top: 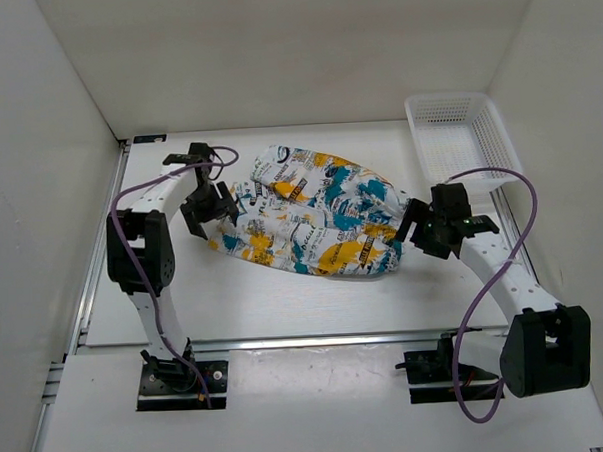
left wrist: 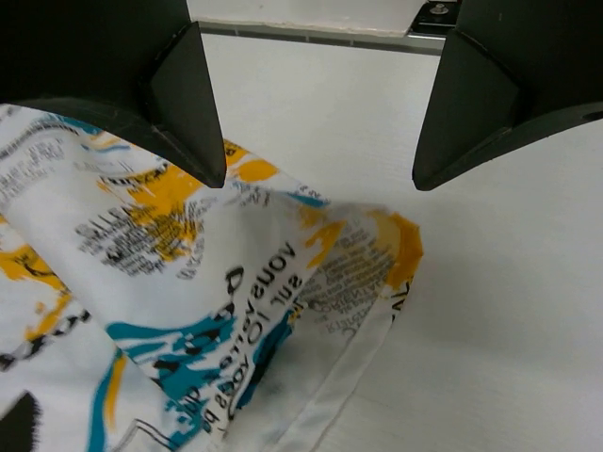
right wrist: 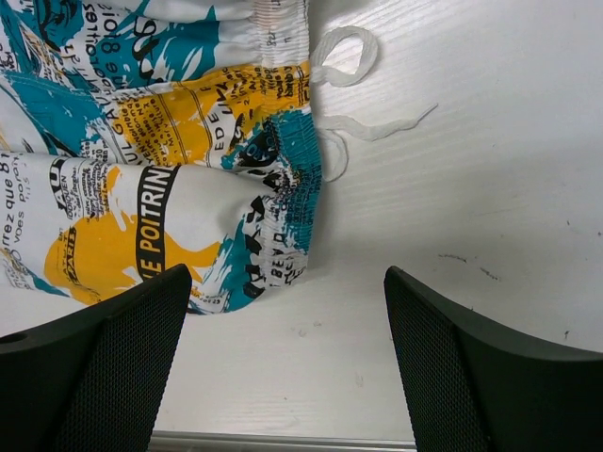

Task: Fold and stack the shorts
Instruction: Flatten the shorts out

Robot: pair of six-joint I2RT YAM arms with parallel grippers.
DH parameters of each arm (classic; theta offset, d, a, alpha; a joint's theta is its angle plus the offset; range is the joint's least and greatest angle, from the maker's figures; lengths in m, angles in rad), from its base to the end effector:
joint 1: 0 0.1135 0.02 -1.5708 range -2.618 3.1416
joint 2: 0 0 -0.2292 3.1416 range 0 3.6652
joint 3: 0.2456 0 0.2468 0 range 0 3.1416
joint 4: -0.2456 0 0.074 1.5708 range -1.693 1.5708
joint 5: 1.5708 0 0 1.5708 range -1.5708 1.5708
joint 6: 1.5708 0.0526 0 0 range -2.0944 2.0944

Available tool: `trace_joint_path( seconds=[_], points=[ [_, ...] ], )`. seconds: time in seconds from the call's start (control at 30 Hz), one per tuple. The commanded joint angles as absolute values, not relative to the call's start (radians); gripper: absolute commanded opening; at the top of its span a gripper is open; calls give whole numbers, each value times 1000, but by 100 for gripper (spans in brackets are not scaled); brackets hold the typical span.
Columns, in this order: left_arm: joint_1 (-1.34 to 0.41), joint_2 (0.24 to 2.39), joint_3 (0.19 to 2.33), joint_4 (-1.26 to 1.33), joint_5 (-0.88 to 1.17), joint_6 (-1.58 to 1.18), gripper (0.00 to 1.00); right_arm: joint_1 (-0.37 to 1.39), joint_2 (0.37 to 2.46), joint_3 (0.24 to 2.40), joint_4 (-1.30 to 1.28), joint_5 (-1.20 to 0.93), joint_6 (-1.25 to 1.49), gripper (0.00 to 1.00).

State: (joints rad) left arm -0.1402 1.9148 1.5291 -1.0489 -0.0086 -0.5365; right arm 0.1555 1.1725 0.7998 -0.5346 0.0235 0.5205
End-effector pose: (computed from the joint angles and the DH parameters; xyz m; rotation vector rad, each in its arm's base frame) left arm 0.3554 -0.0497 0.1694 -0.5933 2.9507 -0.0559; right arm 0.2510 0.0381 0.1937 0.4629 2.4527 0.2574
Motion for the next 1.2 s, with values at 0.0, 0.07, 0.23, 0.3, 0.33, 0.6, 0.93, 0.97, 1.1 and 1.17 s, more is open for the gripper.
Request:
trace_joint_path(
  seconds=[0.0,0.07,0.23,0.3,0.33,0.6,0.93,0.97,1.1,1.17],
  points=[
    [-138,1924,1562,-1031,-55,-577,92,141,1149,799,-543,25,511,87],
    [-147,1934,1562,-1020,-55,-577,92,141,1149,799,-543,25,511,87],
    [-156,1967,1562,-1011,-74,-588,63,141,1149,799,-543,25,511,87],
    [-156,1977,1562,-1011,-74,-588,50,141,1149,799,-543,25,511,87],
    [-156,1977,1562,-1011,-74,-588,45,141,1149,799,-543,25,511,87],
    [-156,1968,1562,-1023,-83,-588,11,141,1149,790,-543,25,511,87],
    [-156,1708,1418,-1046,-83,-578,11,141,1131,715,-496,-171,575,86],
    [-156,1692,1405,-1046,-83,-578,11,141,1120,665,-470,-214,622,86],
    [-156,1638,1367,-1036,-52,-588,11,153,1100,508,-324,-336,784,79],
    [-156,1638,1358,-1035,-43,-588,11,163,1086,454,-251,-336,833,67]
  ],
)
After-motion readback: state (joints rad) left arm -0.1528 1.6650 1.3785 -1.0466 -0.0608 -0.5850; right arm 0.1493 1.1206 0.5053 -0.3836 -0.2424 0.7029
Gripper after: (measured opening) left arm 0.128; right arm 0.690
